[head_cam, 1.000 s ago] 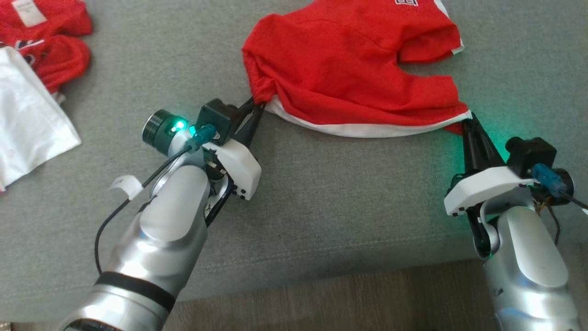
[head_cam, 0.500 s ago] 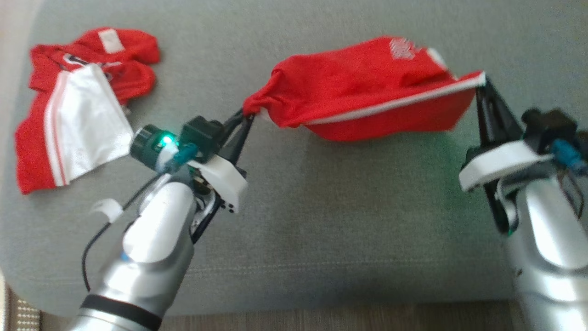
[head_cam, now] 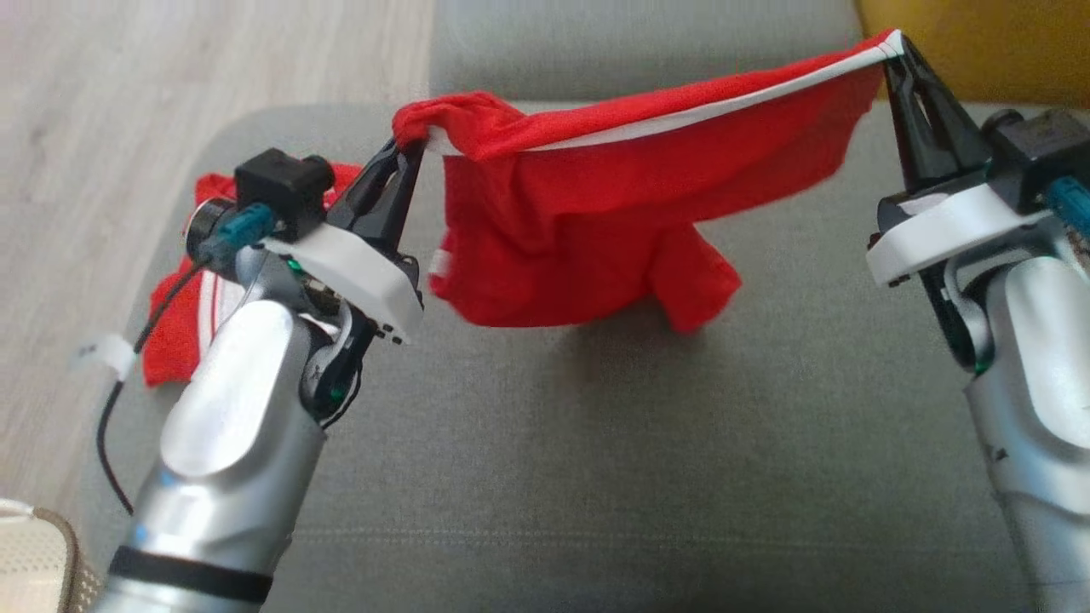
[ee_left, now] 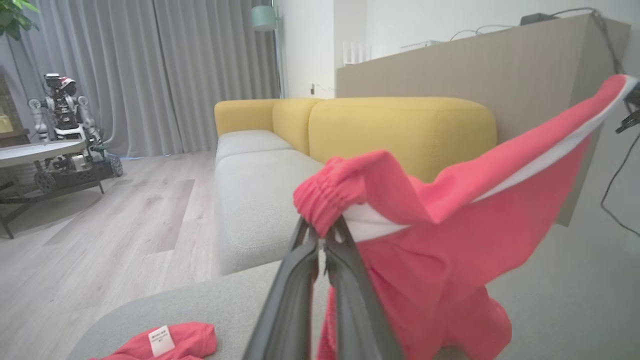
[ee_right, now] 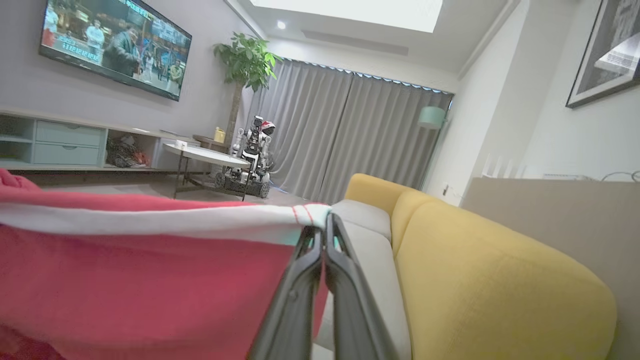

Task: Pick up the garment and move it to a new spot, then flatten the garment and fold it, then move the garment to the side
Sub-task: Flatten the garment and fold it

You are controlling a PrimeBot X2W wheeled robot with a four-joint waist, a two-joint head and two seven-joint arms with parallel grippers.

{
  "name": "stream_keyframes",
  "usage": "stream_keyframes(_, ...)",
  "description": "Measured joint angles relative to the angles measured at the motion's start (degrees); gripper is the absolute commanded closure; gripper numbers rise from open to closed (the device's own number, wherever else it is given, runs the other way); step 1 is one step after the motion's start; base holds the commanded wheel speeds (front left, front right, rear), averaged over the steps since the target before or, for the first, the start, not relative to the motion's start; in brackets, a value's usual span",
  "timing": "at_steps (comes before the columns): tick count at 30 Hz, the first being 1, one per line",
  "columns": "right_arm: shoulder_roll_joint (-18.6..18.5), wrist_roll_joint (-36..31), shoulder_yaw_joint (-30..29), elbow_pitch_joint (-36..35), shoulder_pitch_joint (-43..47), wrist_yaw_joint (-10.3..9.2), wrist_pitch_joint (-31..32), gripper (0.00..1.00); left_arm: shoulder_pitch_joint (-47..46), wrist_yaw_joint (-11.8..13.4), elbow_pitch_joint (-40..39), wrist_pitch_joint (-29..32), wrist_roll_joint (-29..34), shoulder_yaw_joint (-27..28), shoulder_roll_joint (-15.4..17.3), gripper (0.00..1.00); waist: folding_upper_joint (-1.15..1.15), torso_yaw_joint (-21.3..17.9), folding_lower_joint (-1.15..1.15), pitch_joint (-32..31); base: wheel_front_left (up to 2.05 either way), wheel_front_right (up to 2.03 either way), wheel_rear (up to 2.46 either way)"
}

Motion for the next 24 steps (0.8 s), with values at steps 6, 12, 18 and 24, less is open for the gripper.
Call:
stream_keyframes(6, -2.3, 1.9, 0.4, -8.0, 0.4, 0.01, 6.0, 1.0, 5.2, 0.5, -11.0, 9.1, -4.9, 1.4, 1.6, 1.0, 0.0, 0.9, 0.0, -2.9, 0.0, 0.0, 0.0)
stream_keyframes(12, -2.7, 2.6, -0.9, -15.1, 2.3, 0.01, 13.5, 1.0, 7.6, 1.5, -20.9, 19.2, -7.8, 2.0, 4.7, 1.0, 0.0, -0.1, 0.0, -2.4, 0.0, 0.0, 0.0)
stream_keyframes(18, -3.8, 5.1, 1.9, -14.2, -3.8, 0.01, 19.6, 1.0, 1.5, 1.5, -21.5, 27.3, -9.5, 1.9, 6.2, 1.0, 0.0, -1.4, 0.0, 1.6, 0.0, 0.0, 0.0)
stream_keyframes(24, -5.4, 6.3, 6.6, -4.8, -27.1, 0.0, 19.3, 1.0, -18.4, 1.3, -12.5, 25.7, -7.0, 2.7, 5.1, 1.0, 0.0, -2.4, 0.0, 10.5, 0.0, 0.0, 0.0)
